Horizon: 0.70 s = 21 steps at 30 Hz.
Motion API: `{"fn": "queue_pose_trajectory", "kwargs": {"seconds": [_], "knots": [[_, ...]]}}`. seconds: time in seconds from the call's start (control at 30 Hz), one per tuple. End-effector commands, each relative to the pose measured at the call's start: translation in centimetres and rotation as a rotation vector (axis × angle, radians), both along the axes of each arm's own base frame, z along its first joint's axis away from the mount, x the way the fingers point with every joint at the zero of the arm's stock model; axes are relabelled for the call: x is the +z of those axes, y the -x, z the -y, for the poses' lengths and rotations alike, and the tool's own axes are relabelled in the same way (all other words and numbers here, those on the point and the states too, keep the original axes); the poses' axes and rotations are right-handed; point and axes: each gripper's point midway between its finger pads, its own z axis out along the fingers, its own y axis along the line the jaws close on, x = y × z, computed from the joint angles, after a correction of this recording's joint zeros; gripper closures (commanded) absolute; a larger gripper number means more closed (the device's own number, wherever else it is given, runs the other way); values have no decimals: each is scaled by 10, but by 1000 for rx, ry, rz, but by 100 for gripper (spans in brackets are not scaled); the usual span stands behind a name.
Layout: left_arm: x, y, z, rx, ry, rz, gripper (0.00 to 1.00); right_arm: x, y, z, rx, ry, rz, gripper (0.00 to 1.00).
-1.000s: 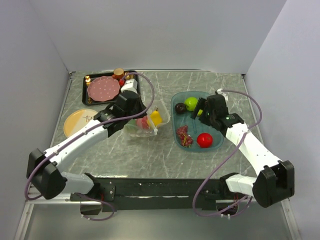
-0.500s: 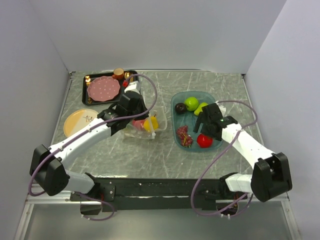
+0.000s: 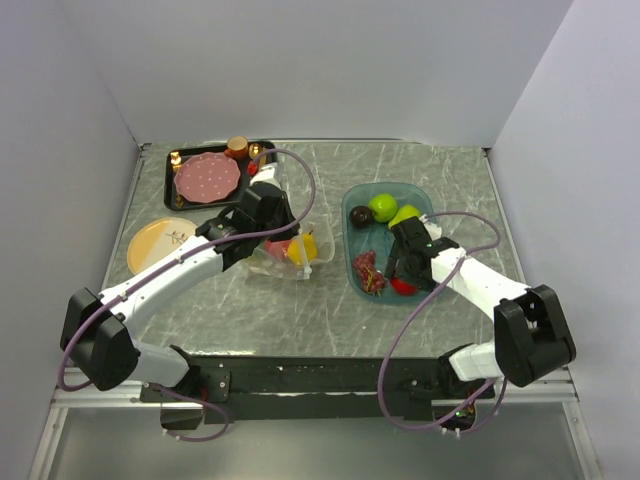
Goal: Place the food in the zip-top bag and seal the zipper
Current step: Pick up the fake fruit from the bin, then place the fake fruit in the zipper food storage bag.
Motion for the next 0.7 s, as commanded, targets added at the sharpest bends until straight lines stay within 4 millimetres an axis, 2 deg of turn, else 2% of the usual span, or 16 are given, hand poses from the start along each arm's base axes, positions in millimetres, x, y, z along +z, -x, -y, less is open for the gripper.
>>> {"fn": "queue_pose_trajectory", "kwargs": {"seconds": [0.0, 0.07, 0.1, 0.17, 0.23, 0.3, 0.33, 0.37, 0.4, 0.43, 0.47, 0.5, 0.57, 0.6, 0.67], "knots": [[14, -1, 1, -4, 29, 42, 99, 20, -14, 3, -31, -2, 116, 40], [12, 0, 1, -6, 30, 39, 99, 34, -21, 0, -21, -21, 165, 48], [11, 0, 1, -6, 29, 36, 99, 44, -23, -2, -11, -34, 198, 56], [10, 0, 1, -9, 26, 31, 99, 65, -30, -5, 0, -53, 244, 63], [11, 0, 2, -9, 25, 31, 99, 93, -37, -11, 11, -103, 326, 63], [12, -1, 2, -7, 29, 34, 99, 120, -44, -31, 68, -218, 431, 63], [12, 0, 3, -10, 34, 34, 99, 123, -44, -42, 101, -274, 452, 62], [13, -1, 4, -9, 40, 40, 99, 138, -51, -55, 130, -346, 513, 62], [13, -2, 5, -15, 43, 39, 99, 145, -47, -79, 177, -470, 500, 61], [14, -2, 6, -17, 43, 41, 99, 148, -47, -91, 206, -529, 501, 61], [11, -2, 7, -19, 39, 31, 99, 161, -53, -105, 236, -593, 550, 61], [11, -2, 7, -21, 39, 27, 99, 156, -52, -123, 251, -637, 516, 61], [11, -3, 8, -19, 45, 25, 99, 165, -57, -145, 292, -679, 520, 61], [13, -3, 9, -20, 55, 30, 99, 152, -57, -161, 308, -675, 469, 60], [11, -1, 10, -28, 55, 25, 99, 157, -63, -181, 337, -702, 467, 60]]}}
